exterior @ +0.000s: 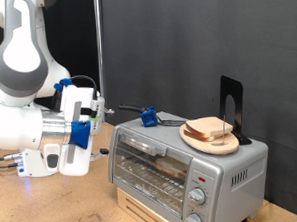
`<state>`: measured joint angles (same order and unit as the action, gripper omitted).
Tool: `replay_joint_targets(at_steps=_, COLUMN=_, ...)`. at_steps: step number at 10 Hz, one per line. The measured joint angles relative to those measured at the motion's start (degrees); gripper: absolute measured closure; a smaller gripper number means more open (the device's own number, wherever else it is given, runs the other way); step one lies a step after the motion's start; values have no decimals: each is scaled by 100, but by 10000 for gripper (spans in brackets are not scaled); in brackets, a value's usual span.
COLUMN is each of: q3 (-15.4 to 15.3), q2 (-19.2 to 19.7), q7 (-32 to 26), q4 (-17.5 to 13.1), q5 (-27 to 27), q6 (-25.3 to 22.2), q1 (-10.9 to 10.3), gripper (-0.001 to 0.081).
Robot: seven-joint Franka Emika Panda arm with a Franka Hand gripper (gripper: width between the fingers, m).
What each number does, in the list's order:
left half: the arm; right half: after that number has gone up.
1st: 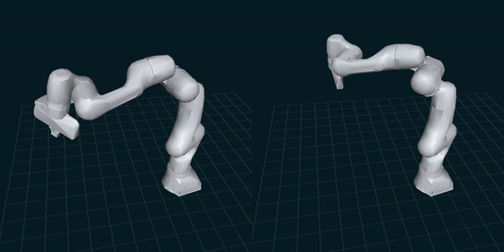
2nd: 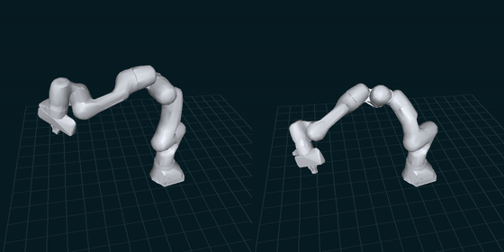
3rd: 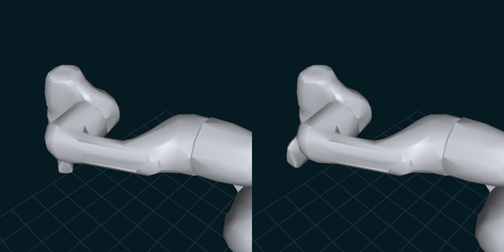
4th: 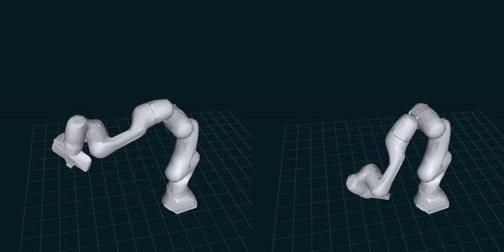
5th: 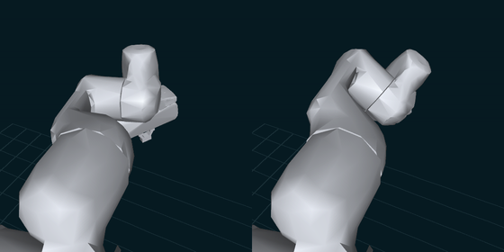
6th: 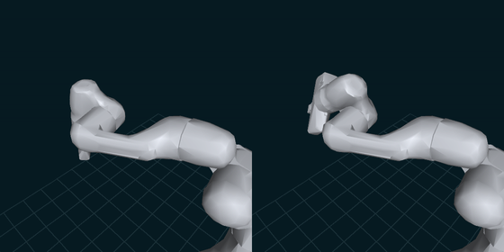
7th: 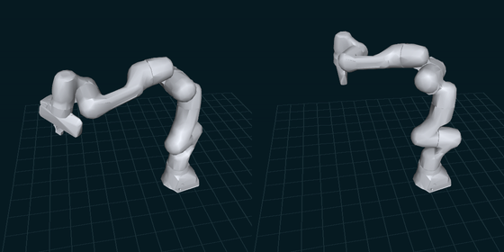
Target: Make a piece of toast with the oven
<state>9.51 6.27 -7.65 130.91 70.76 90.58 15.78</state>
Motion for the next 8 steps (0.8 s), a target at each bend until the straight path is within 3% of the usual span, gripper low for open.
replay_joint_targets(at_steps=2, q3=22, q2=75, q7=8, q4=-55, q5=42, q6=-376, q1=35, gripper=-3)
replay_joint_targets(at_steps=3, q3=5, q2=242, q7=96, q4=-230, q5=203, q6=-410, q1=34, gripper=-3)
replay_joint_targets(at_steps=8, q3=-329, q2=1137, q7=461, q4=-1166, q5=1040, q6=881, q1=-198, gripper=-3)
